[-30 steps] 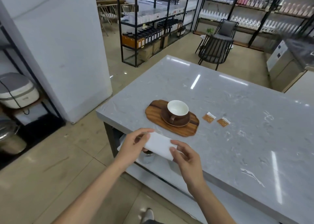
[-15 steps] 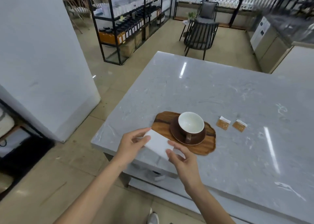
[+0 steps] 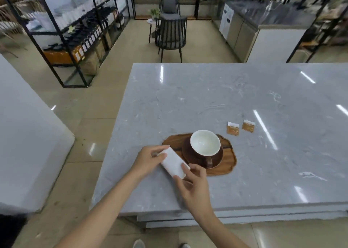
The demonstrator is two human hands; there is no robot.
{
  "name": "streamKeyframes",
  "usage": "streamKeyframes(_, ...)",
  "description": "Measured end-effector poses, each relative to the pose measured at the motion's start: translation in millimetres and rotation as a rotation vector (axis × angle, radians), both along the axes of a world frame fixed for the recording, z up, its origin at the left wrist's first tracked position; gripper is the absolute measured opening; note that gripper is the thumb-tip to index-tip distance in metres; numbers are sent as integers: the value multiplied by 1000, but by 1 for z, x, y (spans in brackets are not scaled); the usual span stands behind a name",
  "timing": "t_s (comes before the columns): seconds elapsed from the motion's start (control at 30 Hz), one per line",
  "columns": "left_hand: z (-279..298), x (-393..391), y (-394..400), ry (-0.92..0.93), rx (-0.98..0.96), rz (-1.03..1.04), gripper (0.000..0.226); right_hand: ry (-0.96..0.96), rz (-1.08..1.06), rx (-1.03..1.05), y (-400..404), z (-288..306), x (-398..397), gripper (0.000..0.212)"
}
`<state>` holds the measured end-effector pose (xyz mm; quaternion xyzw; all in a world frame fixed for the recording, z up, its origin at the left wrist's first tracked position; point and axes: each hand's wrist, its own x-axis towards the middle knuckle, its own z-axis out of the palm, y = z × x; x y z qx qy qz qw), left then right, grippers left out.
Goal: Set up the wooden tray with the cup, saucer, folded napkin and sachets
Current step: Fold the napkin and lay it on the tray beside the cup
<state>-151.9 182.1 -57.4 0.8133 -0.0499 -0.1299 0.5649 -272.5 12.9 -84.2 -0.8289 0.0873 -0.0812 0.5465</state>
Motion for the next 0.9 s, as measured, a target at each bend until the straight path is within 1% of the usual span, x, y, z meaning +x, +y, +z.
streamKeyframes(0.07,-1,18,0,-7,48,-78,29,-10,-51,-21,13,-3,6,43)
streamKeyframes(0.13,-1,33,-1,-28,110,-135,29,24,-120,-31,25,-3,13,44)
streamKeyframes(0.2,-3,44,-5,-95,176,-188,29,31,-192,-60,34,-4,18,44)
streamKeyframes(0.27,-2,53,-11,-207,255,-266,28,34,-259,-122,41,-7,23,45)
streamKeyframes(0.37,-9,61,-14,-461,384,-426,26,83,-333,-328,50,-9,23,45)
streamKeyframes(0.43,-14,66,-11,-608,449,-478,27,85,-380,-443,56,-10,23,45)
streamKeyframes(0.47,-17,68,-9,-648,452,-493,28,83,-399,-473,59,-10,23,45)
streamKeyframes(0.73,-32,81,-13,-690,382,-533,31,112,-469,-591,75,-12,30,46)
streamKeyframes(0.9,-38,90,-16,-727,390,-543,32,104,-494,-617,76,-13,32,42)
